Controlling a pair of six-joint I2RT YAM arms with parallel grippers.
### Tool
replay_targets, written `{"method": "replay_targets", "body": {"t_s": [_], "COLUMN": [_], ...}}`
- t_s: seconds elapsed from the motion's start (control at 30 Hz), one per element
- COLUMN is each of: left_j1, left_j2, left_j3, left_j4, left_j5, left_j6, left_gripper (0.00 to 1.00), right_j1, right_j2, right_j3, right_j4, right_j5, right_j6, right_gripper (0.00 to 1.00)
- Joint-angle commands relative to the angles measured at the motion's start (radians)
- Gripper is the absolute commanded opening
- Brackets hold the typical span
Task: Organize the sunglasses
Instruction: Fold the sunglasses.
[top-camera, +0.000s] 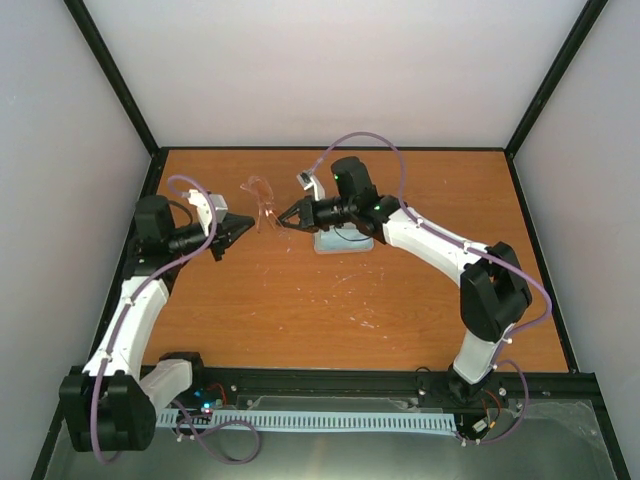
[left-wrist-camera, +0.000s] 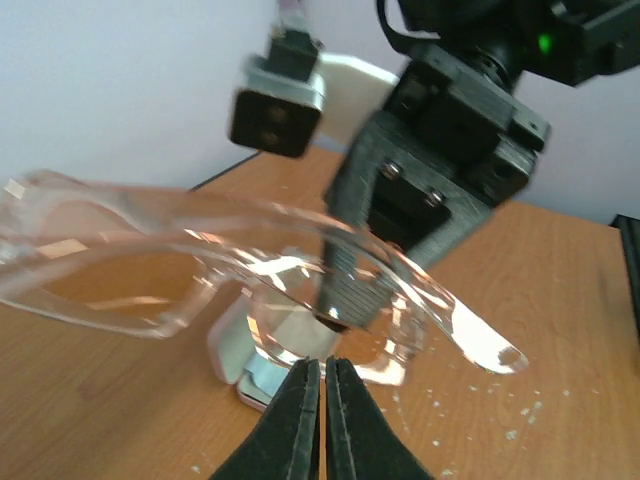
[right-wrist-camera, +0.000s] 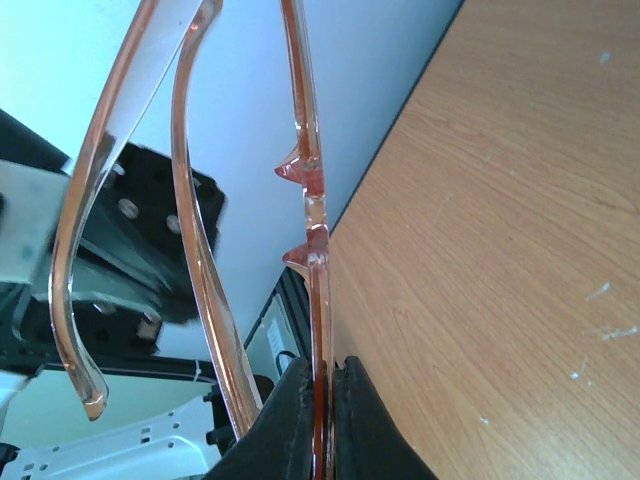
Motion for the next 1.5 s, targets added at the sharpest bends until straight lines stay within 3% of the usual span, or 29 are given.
{"method": "replay_targets", "body": {"t_s": [0.0, 0.47, 0.73, 0.97, 1.3, 1.47], "left_j1": [-0.017, -0.077, -0.077, -0.077, -0.077, -0.077], "left_j2": [-0.018, 0.095, 0.06, 0.047, 0.115, 0.158], "left_j3": [-0.031, 0.03, 0.073, 0.066, 0.055, 0.073], "left_j4": [-0.087, 0.132, -0.019, -0.015, 0.212, 0.229], "left_j5": [0.07, 0.098, 0.112, 0.162, 0.09, 0.071], "left_j6": [0.07, -0.067, 0.044, 0.02, -0.122, -0.119], "left_gripper": [0.06, 0.07, 0.05, 0.05, 0.09, 0.1], "right_j1": [0.002, 0.005, -0.001, -0.001, 0.015, 0.022], "right_j2": [0.013, 0.021, 0.032, 0.041, 0.019, -0.003], "right_j3": [0.054, 0.046, 0.029, 0.038, 0.041, 0.023], "right_j4": [0.048, 0.003, 0.008, 0.015, 0.011, 0.019], "right_j5": [0.002, -0.028, 0.008, -0.009, -0.119, -0.161], "right_j6": [0.014, -0.022, -0.019, -0.016, -0.052, -0.052], "right_gripper": [0.03, 0.03, 0.03, 0.03, 0.03, 0.03]}}
